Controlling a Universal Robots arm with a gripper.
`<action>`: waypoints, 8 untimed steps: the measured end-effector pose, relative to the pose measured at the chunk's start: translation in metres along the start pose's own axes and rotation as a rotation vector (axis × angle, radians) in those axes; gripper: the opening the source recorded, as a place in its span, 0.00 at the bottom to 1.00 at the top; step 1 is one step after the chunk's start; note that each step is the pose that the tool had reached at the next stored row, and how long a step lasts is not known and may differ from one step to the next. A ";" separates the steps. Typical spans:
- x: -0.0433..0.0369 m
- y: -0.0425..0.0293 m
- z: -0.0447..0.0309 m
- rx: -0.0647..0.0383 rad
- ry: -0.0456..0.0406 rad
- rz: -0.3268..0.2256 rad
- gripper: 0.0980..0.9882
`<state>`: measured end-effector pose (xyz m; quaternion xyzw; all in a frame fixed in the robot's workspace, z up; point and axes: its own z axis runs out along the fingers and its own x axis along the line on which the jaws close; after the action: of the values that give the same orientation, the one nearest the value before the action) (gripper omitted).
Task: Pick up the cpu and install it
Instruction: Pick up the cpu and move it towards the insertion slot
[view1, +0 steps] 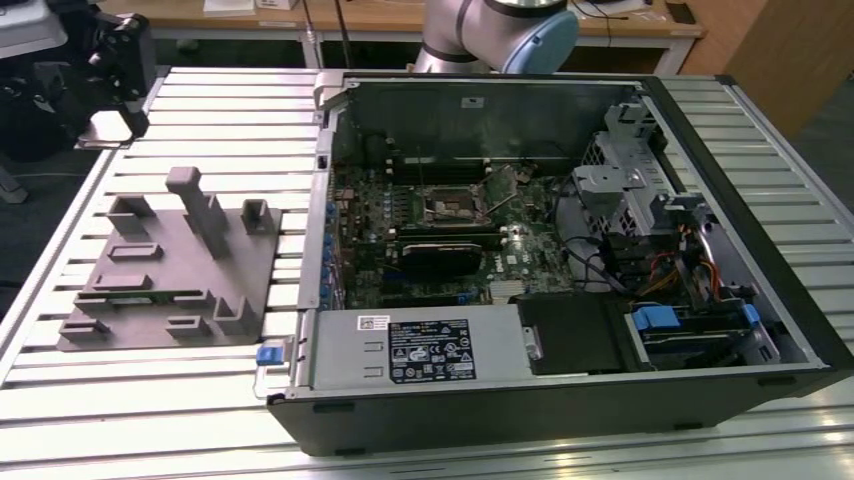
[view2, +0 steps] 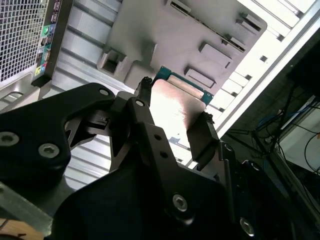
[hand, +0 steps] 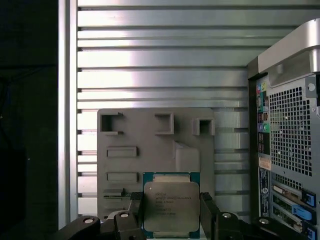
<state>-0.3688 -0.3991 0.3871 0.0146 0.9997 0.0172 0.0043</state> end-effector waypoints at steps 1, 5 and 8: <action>-0.0019 0.0001 0.0000 0.000 0.0000 0.000 0.50; -0.0100 0.0003 0.0001 0.000 0.0001 0.000 0.50; -0.0161 0.0005 0.0002 0.000 0.0000 0.000 0.50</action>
<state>-0.3527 -0.3991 0.3871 0.0147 0.9997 0.0172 0.0043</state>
